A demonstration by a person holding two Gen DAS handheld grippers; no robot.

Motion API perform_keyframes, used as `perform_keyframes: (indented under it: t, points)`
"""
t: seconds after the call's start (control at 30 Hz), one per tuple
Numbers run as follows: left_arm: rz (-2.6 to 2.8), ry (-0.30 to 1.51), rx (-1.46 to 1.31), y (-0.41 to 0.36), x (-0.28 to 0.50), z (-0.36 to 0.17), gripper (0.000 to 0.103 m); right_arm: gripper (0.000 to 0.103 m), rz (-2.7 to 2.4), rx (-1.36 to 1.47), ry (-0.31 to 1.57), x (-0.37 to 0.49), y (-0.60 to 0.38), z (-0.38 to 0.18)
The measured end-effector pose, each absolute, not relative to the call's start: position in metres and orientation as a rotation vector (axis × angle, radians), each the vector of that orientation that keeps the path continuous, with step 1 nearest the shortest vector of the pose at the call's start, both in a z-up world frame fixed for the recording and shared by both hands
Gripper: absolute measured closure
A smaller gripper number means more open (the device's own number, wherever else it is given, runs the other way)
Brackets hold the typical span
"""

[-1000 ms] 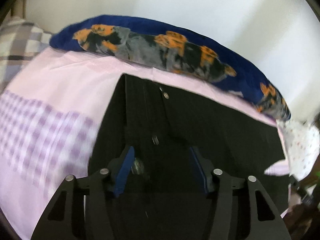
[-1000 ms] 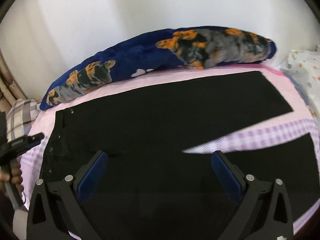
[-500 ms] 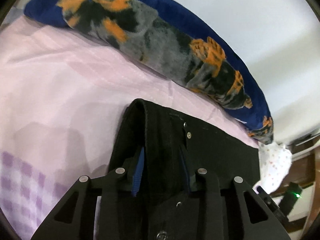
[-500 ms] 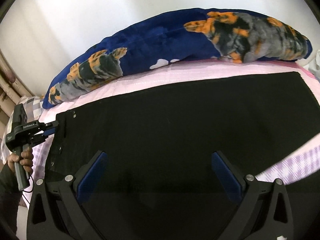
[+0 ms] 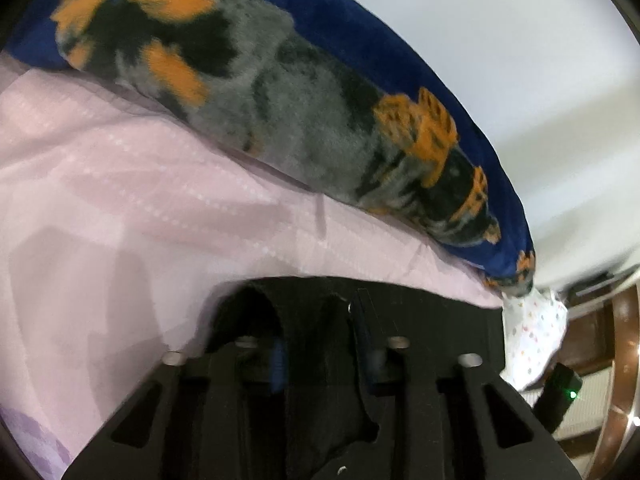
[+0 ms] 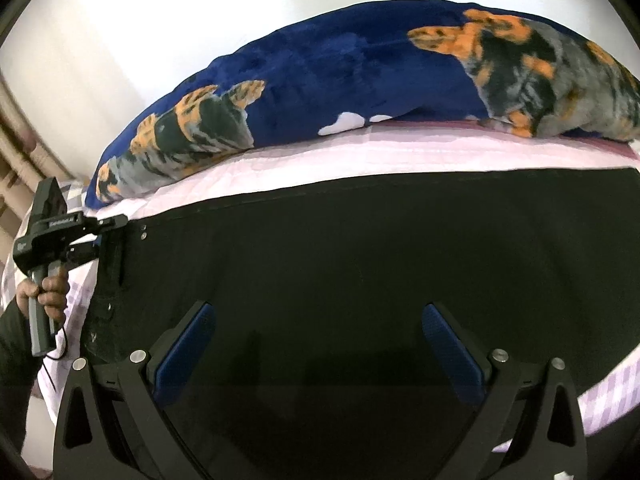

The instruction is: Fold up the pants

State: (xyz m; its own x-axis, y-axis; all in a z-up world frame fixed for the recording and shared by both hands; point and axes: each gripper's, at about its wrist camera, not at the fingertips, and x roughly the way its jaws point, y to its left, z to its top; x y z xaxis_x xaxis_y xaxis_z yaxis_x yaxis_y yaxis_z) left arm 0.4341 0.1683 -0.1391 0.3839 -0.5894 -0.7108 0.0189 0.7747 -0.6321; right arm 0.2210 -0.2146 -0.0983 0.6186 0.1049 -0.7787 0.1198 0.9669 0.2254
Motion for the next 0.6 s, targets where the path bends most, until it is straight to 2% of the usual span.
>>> perform_keyframes:
  t: [0.1,0.4,0.6]
  points:
    - [-0.413,1.073,-0.606,0.171,0.424,-0.13,0.093,0.0,0.028,0.195,0.912,0.226,-0.219,-0.091]
    - [-0.523,0.839,-0.518,0.149,0.366,-0.044,0.095,0.0,0.299,-0.126,0.988,0.26,-0.253,-0.057]
    - [-0.563,0.773,-0.529,0.148,0.342,-0.026,0.095,0.006,0.465,-0.33,1.103,0.306,-0.277,-0.045]
